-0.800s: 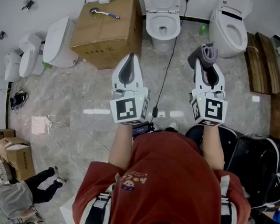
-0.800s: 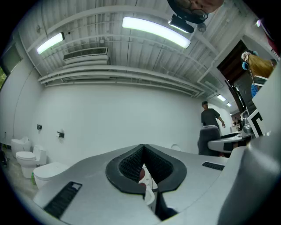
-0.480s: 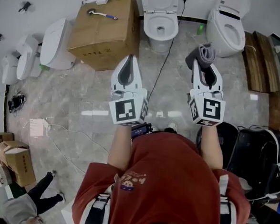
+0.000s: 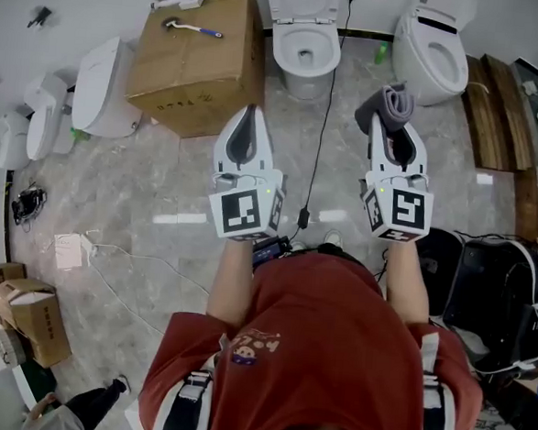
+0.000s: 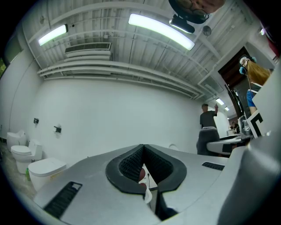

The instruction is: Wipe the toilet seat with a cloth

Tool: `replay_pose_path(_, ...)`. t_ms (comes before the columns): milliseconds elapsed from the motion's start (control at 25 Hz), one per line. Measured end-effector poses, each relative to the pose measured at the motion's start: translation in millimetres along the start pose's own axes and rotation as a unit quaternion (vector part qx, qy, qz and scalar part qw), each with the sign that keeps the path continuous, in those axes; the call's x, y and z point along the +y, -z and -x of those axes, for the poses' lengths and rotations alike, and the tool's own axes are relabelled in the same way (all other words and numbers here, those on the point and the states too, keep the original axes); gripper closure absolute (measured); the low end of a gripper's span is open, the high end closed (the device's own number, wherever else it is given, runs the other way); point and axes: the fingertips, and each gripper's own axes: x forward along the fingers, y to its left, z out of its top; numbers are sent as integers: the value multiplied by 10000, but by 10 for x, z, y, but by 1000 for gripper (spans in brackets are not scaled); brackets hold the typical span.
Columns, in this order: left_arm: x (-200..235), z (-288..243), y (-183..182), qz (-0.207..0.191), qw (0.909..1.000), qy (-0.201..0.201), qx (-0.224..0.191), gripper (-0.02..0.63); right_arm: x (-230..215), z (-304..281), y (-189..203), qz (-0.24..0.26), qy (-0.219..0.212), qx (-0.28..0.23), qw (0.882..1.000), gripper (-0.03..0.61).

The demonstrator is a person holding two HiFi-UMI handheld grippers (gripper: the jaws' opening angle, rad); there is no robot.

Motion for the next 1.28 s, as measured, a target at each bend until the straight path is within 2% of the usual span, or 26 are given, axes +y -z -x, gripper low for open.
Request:
replay_pose_path(320, 168, -91, 128, -25, 9999, 83, 50, 601, 136, -138, 138, -32, 101, 80, 9999, 486)
replay_pose_path(600, 220, -478, 303, -11, 9999, 50, 150, 601, 5, -540, 301, -117, 81, 134, 9998, 486)
replay_pose_path(960, 211, -1487, 486, -72, 9995, -211, 226, 601, -526, -1501, 487, -136, -39, 201, 9997, 486)
replay_pose_path(1280, 61, -2579, 630, -190, 9993, -248, 215, 601, -1198, -2382, 630, -145, -122, 237, 9995, 487)
